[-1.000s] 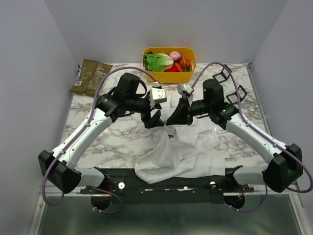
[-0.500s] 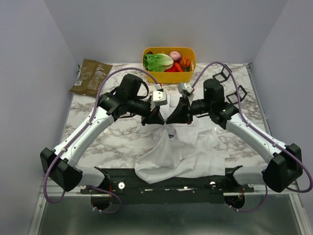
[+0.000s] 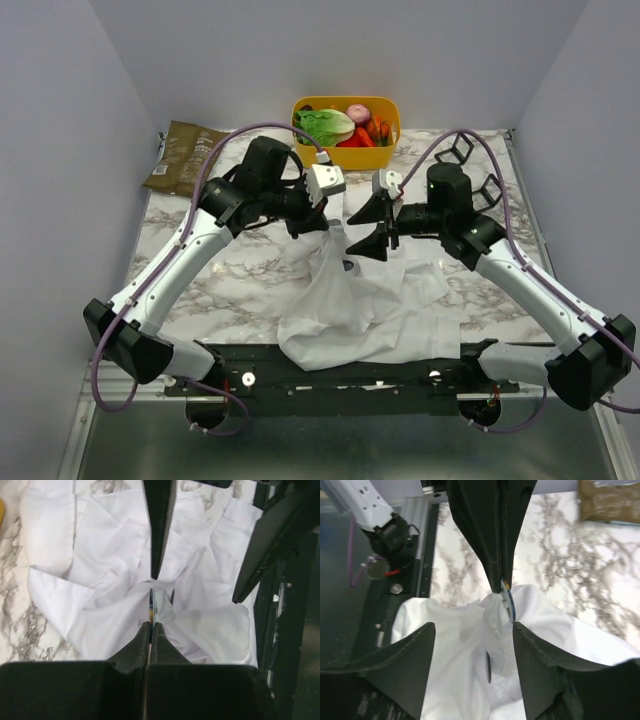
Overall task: Remove the brooch from the garment
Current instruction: Remove the brooch from the clothes.
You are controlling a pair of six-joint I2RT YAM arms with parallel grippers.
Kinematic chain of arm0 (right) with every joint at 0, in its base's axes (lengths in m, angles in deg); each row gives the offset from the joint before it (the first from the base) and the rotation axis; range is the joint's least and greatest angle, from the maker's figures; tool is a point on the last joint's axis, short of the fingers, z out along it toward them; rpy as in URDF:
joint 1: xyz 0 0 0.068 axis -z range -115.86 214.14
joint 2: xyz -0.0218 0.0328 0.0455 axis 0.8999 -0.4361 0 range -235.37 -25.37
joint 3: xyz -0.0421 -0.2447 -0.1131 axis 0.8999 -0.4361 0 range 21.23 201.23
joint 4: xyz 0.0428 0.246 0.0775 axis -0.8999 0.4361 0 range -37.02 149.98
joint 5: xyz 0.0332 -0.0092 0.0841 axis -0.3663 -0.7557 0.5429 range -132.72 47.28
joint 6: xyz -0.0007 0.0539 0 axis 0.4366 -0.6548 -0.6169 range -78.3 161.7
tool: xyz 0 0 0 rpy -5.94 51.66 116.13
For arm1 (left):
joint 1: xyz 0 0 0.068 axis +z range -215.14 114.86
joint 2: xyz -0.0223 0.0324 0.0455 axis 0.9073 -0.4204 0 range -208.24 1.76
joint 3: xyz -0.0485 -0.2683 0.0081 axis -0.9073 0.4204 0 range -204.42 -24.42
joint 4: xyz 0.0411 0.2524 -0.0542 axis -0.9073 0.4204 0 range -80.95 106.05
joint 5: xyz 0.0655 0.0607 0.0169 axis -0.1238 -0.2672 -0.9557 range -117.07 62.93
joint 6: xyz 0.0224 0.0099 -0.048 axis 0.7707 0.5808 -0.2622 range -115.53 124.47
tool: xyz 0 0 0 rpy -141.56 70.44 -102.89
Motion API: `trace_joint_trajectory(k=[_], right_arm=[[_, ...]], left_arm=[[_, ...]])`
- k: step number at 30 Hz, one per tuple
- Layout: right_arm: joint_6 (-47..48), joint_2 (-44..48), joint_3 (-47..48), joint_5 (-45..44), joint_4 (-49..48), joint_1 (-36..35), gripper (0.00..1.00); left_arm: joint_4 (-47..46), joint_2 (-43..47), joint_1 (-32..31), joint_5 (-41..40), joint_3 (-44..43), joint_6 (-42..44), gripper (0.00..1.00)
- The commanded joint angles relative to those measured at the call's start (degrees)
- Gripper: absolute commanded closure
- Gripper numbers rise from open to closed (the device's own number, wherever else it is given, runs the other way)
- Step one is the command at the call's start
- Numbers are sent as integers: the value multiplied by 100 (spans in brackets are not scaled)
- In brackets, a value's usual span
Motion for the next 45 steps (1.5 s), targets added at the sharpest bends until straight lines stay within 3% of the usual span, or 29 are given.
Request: trace_joint_trajectory(k=[1,6,16,28,31,35,45], right_arm=[[254,260,-10,-894,159,-38,25],[-930,68,-212,-1316,-754,-134,25],[-1415,-539,-168,-2731,-1220,-653,23],[-1786,-803,-186,-2714,-1467,-785,25],[-1699,-882,-160,-2705,-1467,-881,37],[-1637,-1005,-98,-2986,-1389,-899,62],[-1436,-962,-80,-3505,-1336,-899,99]], left_arm=[[508,-378,25,-985,-581,-370,100],[782,-616,25,-1144,-915,-774,100],[765,-273,25,-995,-837,-1126,100],[729,-264,60,-643,-855,-1126,100],[712,-308,78,-625,-855,-1143,100],[694,-361,104,-643,-872,-1170,100],[659,-423,122,-1029,-855,-1223,100]])
